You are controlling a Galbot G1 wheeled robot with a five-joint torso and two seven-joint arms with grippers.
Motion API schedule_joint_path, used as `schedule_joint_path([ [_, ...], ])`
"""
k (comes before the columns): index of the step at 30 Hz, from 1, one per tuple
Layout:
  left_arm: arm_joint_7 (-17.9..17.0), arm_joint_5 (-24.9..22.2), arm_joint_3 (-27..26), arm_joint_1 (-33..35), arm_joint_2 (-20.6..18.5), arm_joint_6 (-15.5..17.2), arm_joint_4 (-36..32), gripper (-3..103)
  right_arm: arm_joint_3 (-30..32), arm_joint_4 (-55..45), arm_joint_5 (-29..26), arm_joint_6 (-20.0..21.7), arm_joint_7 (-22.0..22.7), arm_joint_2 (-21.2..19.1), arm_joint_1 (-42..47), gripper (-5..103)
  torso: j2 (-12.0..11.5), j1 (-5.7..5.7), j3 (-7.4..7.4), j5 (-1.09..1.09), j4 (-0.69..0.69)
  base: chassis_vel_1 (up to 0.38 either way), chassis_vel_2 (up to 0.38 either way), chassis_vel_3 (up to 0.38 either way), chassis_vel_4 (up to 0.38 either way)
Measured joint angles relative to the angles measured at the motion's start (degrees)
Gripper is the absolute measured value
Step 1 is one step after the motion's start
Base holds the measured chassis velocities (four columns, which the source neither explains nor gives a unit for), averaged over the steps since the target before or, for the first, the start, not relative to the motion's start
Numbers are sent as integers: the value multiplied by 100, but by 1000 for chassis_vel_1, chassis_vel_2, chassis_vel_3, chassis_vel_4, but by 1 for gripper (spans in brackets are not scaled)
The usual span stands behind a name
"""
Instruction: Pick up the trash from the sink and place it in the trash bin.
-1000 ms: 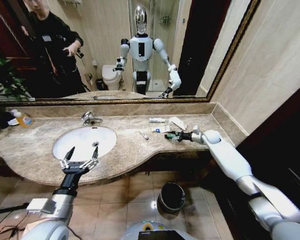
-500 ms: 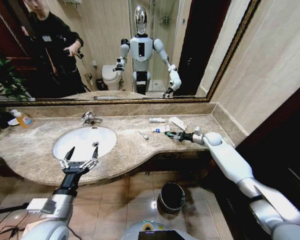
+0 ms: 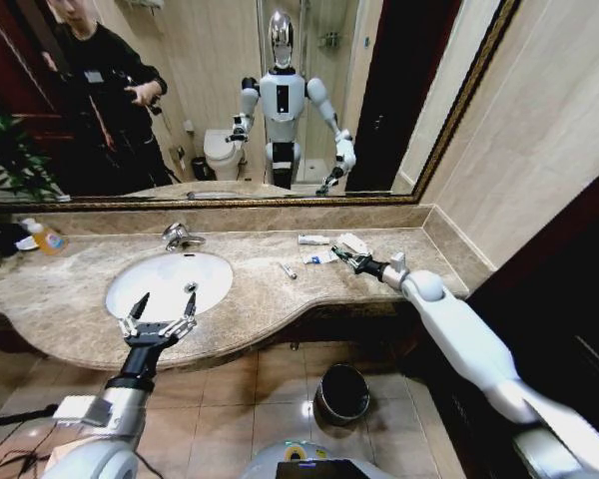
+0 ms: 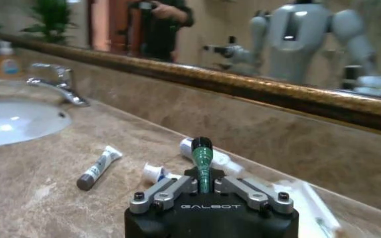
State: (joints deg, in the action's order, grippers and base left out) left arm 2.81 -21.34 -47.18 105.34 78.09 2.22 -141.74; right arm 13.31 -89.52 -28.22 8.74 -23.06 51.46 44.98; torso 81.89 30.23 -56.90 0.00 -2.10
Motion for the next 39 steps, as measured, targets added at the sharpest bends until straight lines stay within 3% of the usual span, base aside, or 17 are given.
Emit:
schedule_joint_path([
  [2,-1,0,0,1,0,0,0,100,227,-525,-118,105,579,-43,428,8,0,0,0,1,0,0,0,0,0],
  [3,-1,0,0,1,0,0,0,100,227,-525,-118,105,579,-43,428,8,0,0,0,1,0,0,0,0,0],
  [7,-1,0,0,0,0,0,0,100,647,-1258,-242,168,1276,-69,1106,8,0,0,0,1,-1,0,0,0,0],
  [18,-1,0,0,0,0,0,0,100,1292,-2550,-187,74,2043,83,2644,8,-1,0,0,0,-1,0,0,0,0],
  [24,-1,0,0,1,0,0,0,100,1410,-2786,164,-83,2074,400,3390,8,-1,0,0,1,-1,0,0,0,0],
  [33,-1,0,0,1,0,0,0,100,1433,-2837,1013,-813,1904,1074,4596,8,-1,0,0,-1,0,0,0,0,0],
  [39,-1,0,0,0,0,0,0,100,1292,-1997,1785,-1557,1533,1661,5098,8,-1,-1,0,0,-1,0,0,0,0],
])
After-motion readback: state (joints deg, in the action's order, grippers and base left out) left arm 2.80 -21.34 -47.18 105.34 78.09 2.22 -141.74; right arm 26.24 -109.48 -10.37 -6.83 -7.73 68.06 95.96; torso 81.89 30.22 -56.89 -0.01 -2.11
